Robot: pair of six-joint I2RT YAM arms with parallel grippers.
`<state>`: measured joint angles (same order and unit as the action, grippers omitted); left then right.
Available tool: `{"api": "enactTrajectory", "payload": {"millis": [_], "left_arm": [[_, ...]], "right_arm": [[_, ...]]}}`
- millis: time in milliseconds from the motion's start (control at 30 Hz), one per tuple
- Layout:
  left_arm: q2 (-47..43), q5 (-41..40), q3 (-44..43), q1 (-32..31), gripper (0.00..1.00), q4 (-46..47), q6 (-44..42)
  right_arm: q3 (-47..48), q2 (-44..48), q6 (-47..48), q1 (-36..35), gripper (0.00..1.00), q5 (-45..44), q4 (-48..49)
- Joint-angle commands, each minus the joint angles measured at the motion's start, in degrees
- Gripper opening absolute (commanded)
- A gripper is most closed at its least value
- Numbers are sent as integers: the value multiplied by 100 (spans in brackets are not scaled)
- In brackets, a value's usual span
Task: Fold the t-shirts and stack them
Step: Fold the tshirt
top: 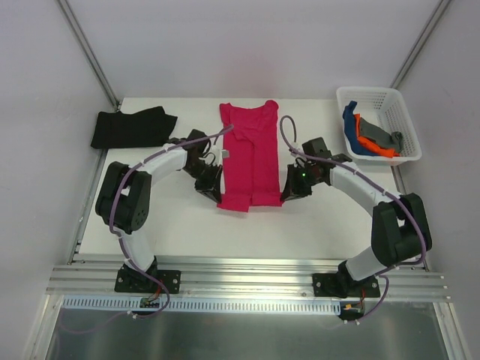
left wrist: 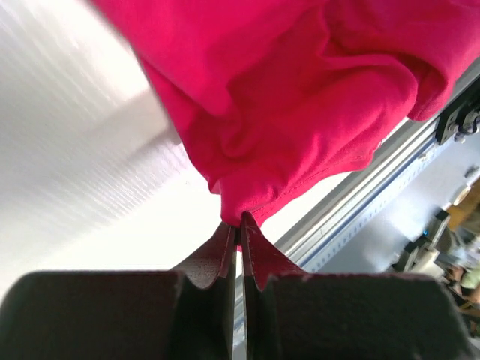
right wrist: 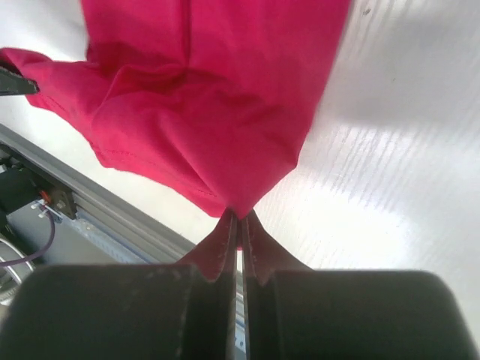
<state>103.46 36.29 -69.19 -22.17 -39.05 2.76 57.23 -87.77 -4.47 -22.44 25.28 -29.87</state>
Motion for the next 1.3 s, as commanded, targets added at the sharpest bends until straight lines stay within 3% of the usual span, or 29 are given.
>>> {"api": "enactTrajectory", "payload": {"millis": [0,767,1100,1133,1167,1200,1233,1267], "left_arm": [[-46,-245,-699,-68,0,-384,-224],[1800,-526,-4320,398,0,-1017,-531],[2503,-563,-5034,565,0,-1079,-566],[2573,-527,-5052,565,6,-1070,-567],[2687,-544,-5087,565,25,-1070,-540],[2723,-657,-5078,565,56,-1052,-471],[2749,-720,-5070,548,68,-1044,-461],[2741,-790,-5061,539,74,-1026,-452]], "right_arm": [[673,-30,403,186,0,-5,-660],[2827,-1567,568,696,0,-365,104],[3768,-2595,667,829,0,-453,429],[3786,-2770,675,829,21,-488,542],[3813,-2859,693,820,41,-480,604],[3848,-2938,789,820,53,-497,631],[3944,-3000,807,802,66,-567,631],[3962,-3035,833,802,70,-585,640]]}}
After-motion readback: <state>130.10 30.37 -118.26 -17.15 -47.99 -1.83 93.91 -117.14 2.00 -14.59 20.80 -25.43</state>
